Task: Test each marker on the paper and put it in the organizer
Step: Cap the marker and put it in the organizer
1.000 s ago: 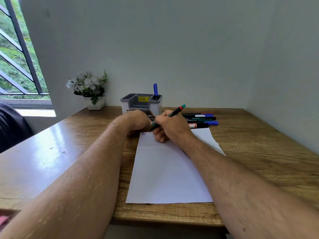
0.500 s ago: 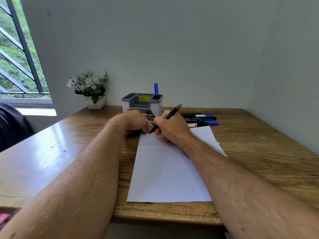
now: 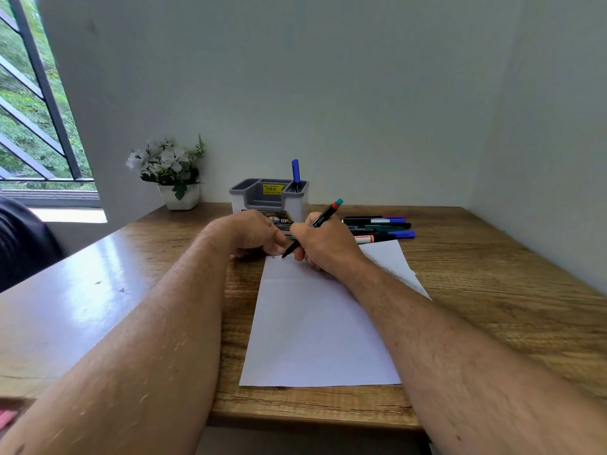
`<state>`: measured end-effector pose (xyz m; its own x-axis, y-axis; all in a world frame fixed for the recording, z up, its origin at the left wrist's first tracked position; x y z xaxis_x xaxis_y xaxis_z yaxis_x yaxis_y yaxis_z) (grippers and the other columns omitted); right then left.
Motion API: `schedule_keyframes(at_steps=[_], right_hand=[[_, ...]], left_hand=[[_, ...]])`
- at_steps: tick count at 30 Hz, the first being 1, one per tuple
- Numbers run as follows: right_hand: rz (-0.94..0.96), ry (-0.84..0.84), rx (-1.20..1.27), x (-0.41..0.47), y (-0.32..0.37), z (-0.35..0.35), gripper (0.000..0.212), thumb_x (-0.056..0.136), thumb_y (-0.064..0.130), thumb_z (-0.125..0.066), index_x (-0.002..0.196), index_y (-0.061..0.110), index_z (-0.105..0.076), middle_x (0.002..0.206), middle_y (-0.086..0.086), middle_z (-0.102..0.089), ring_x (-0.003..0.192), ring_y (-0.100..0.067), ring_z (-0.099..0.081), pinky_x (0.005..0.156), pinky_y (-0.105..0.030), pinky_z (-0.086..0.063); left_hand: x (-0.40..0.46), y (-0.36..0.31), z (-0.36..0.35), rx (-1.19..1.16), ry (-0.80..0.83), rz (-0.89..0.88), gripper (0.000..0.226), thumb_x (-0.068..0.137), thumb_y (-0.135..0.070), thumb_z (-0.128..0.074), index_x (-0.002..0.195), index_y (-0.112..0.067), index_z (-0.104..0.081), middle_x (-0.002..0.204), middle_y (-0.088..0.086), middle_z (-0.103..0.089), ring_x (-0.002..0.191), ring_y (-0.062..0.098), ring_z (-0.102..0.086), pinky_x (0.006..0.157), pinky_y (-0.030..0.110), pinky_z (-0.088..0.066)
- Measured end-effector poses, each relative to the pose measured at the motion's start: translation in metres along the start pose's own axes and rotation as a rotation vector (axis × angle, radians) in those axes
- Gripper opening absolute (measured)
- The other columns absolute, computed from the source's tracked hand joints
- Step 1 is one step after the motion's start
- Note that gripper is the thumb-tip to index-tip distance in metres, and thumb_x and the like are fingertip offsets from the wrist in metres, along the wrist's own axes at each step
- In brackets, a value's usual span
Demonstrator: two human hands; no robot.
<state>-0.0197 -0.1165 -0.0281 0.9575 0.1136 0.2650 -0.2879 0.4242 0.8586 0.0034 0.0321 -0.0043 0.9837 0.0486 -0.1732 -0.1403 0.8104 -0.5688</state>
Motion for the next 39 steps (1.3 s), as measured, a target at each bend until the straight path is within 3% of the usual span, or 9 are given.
schedule_keyframes(at_steps=[7,14,20,26,32,33,35,37,39], right_hand=[[-0.018,-0.007,-0.01,0.001,0.0,-0.001,0.022,0.091,0.027,-0.058,0.073,0.016,-0.057,0.075,-0.007,-0.072,0.039,-0.001,-0.05,0.047,-0.019,-0.039],[-0.023,-0.018,-0.024,0.003,-0.001,-0.001,0.025,0.091,0.027,-0.058,0.073,0.01,-0.063,0.057,0.001,-0.064,0.035,-0.001,-0.047,0.048,-0.021,-0.039],[-0.023,-0.022,0.003,0.003,-0.001,0.0,0.023,0.091,0.026,-0.059,0.072,0.013,-0.059,0.068,-0.006,-0.068,0.031,0.001,-0.047,0.043,-0.018,-0.038],[-0.041,-0.05,-0.011,0.004,-0.001,-0.001,0.018,0.091,0.026,-0.059,0.08,0.012,-0.061,0.076,-0.008,-0.069,0.047,-0.007,-0.052,0.045,-0.018,-0.039],[-0.053,-0.102,0.142,0.006,0.001,0.005,0.022,0.09,0.025,-0.057,0.07,0.016,-0.055,0.068,-0.005,-0.066,0.049,-0.011,-0.052,0.051,-0.026,-0.042],[-0.056,-0.123,0.209,0.007,0.003,0.007,0.023,0.09,0.022,-0.056,0.068,0.017,-0.053,0.063,-0.004,-0.064,0.047,-0.009,-0.05,0.05,-0.027,-0.039],[-0.059,-0.161,0.348,0.008,0.005,0.011,0.023,0.089,0.016,-0.055,0.067,0.017,-0.051,0.056,-0.004,-0.059,0.037,-0.005,-0.046,0.047,-0.026,-0.034],[-0.052,-0.195,0.449,0.007,0.007,0.014,0.023,0.089,0.012,-0.055,0.067,0.016,-0.051,0.057,-0.008,-0.058,0.033,-0.004,-0.043,0.042,-0.022,-0.033],[-0.041,-0.21,0.53,0.005,0.01,0.018,0.019,0.091,0.009,-0.054,0.073,0.013,-0.053,0.063,-0.013,-0.057,0.034,-0.006,-0.043,0.036,-0.018,-0.034]], left_hand=[[-0.001,-0.001,-0.001,-0.002,-0.005,0.013,0.016,0.085,-0.011,-0.07,0.091,-0.026,-0.068,0.117,0.004,-0.06,0.111,0.026,-0.049,0.081,0.04,-0.038],[0.0,-0.002,-0.002,0.02,-0.018,-0.001,0.018,0.086,-0.01,-0.068,0.085,-0.029,-0.066,0.112,0.004,-0.06,0.105,0.025,-0.05,0.076,0.037,-0.041],[0.001,-0.002,-0.002,0.014,-0.017,0.003,0.018,0.086,-0.012,-0.07,0.085,-0.03,-0.066,0.119,0.004,-0.059,0.11,0.027,-0.05,0.075,0.038,-0.04],[-0.001,-0.004,-0.003,0.013,-0.014,-0.001,0.02,0.087,-0.011,-0.069,0.083,-0.03,-0.063,0.121,0.006,-0.057,0.11,0.027,-0.048,0.078,0.038,-0.04],[-0.002,-0.005,-0.002,-0.155,-0.082,-0.036,0.013,0.087,-0.013,-0.07,0.089,-0.025,-0.066,0.111,0.008,-0.063,0.087,0.018,-0.054,0.085,0.039,-0.048],[-0.001,-0.006,-0.001,-0.247,-0.139,-0.05,0.008,0.089,-0.017,-0.068,0.096,-0.021,-0.067,0.106,0.009,-0.065,0.083,0.017,-0.055,0.082,0.038,-0.051],[-0.001,-0.008,-0.001,-0.467,-0.245,-0.057,0.018,0.093,-0.026,-0.063,0.107,-0.015,-0.065,0.085,0.004,-0.063,0.066,0.012,-0.053,0.056,0.027,-0.047],[0.001,-0.009,-0.001,-0.669,-0.288,-0.037,0.021,0.099,-0.033,-0.055,0.105,-0.015,-0.062,0.069,-0.002,-0.054,0.051,0.008,-0.046,0.039,0.02,-0.037],[0.004,-0.011,0.0,-0.86,-0.27,-0.026,0.028,0.103,-0.036,-0.044,0.097,-0.015,-0.062,0.064,-0.002,-0.046,0.043,0.007,-0.037,0.031,0.017,-0.027]])
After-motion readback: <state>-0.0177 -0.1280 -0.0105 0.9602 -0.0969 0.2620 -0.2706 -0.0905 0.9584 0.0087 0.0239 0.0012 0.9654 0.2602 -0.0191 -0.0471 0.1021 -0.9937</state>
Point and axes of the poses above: each hand's wrist, its own x-axis towards the middle knuckle, its own z-axis out of the back of the hand, y = z × x, the point moved 1 cm from there along x, towards the middle knuckle
